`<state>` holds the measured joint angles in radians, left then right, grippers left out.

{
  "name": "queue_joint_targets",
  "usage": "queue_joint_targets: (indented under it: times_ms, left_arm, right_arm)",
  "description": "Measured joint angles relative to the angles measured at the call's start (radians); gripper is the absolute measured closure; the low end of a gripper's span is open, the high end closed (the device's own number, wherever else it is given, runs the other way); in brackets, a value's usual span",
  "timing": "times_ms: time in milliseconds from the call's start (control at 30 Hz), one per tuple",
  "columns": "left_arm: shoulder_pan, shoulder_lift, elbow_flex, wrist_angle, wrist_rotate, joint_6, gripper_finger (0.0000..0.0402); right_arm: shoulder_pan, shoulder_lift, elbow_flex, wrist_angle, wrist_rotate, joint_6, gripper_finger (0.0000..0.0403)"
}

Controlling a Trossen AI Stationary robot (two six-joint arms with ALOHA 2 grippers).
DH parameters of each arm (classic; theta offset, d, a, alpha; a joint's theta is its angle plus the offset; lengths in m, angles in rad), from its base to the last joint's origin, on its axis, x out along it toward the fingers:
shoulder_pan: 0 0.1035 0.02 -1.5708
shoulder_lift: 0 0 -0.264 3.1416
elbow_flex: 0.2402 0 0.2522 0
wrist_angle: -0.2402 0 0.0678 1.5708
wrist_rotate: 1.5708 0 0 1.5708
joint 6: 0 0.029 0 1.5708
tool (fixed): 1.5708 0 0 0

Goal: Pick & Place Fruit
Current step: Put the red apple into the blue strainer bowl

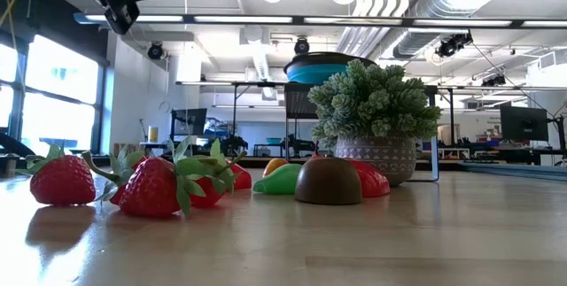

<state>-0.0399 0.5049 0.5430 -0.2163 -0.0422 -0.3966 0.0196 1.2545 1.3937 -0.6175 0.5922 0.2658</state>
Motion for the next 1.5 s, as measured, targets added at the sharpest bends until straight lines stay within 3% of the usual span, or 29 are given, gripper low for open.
queue_joint_targets:
  times_ms: [433, 667, 933, 1300, 1500]
  left_arm:
    - [0.0, 0.05, 0.0, -0.004, -0.002, 0.0, 0.0341]
    - [0.0, 0.05, 0.0, -0.004, -0.002, -0.03, 0.0341]
    - [0.0, 0.05, 0.0, 0.0, -0.003, -0.03, 0.0341]
    - [0.0, 0.05, 0.001, 0.169, -0.04, -0.033, 0.0342]
    - [0.0, 0.102, 0.058, 0.136, -0.05, -0.024, 0.038]
  right_arm:
    - [0.0, 0.0, 0.0, -0.041, -0.003, 0.0, 0.0398]
    - [0.0, 0.0, 0.0, -0.041, -0.075, 0.0, 0.0398]
    - [0.034, -0.004, 0.0, -0.029, -0.076, 0.025, 0.0398]
    - [0.141, -0.008, 0.001, -0.003, -0.068, 0.025, 0.0398]
    - [0.185, -0.014, 0.001, 0.017, -0.068, 0.019, 0.0398]
